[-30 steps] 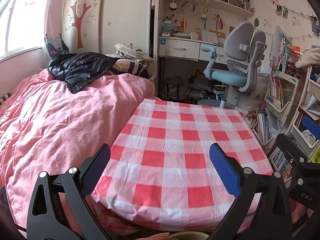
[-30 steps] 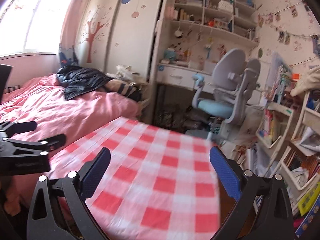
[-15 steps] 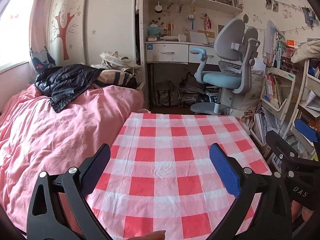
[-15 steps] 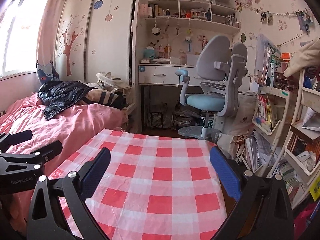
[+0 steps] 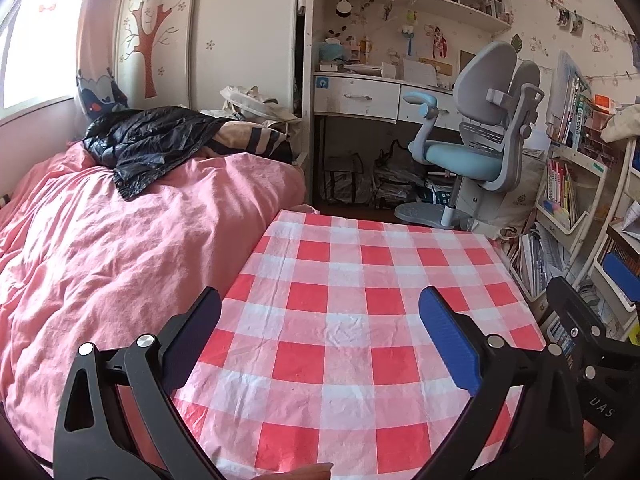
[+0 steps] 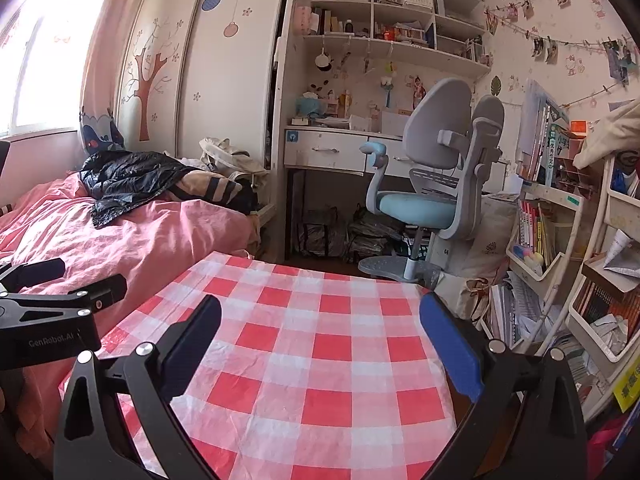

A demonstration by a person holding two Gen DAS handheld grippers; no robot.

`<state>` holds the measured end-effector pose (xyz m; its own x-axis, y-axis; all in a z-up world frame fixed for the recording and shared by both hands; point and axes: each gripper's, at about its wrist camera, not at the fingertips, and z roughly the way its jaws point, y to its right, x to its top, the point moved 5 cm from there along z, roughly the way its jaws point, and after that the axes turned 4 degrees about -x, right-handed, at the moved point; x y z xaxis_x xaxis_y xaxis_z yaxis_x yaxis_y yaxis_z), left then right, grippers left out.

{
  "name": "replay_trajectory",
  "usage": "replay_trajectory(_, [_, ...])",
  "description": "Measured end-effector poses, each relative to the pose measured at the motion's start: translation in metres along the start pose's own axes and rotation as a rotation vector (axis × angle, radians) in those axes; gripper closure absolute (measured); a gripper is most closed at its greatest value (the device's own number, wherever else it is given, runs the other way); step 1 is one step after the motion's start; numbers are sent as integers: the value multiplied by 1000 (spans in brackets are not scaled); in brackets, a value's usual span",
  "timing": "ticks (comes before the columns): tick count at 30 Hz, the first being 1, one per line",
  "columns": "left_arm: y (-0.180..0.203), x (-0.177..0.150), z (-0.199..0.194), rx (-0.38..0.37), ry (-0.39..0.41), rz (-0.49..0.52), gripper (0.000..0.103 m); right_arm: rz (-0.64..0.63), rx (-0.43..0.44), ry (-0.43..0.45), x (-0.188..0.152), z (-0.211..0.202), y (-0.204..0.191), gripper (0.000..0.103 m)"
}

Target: Collect trash

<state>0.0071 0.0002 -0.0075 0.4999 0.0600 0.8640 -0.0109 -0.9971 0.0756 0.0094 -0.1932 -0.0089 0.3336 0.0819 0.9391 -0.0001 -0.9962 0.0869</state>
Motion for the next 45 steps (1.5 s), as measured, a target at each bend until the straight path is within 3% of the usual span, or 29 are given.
replay_trajectory(18, [10, -2, -3, -15, -2, 29, 7, 3, 17, -58, -8, 8, -2, 8])
replay_trajectory(45, [15, -5, -3, -14, -4, 22, 7, 4, 12, -53, -9, 9, 0, 8])
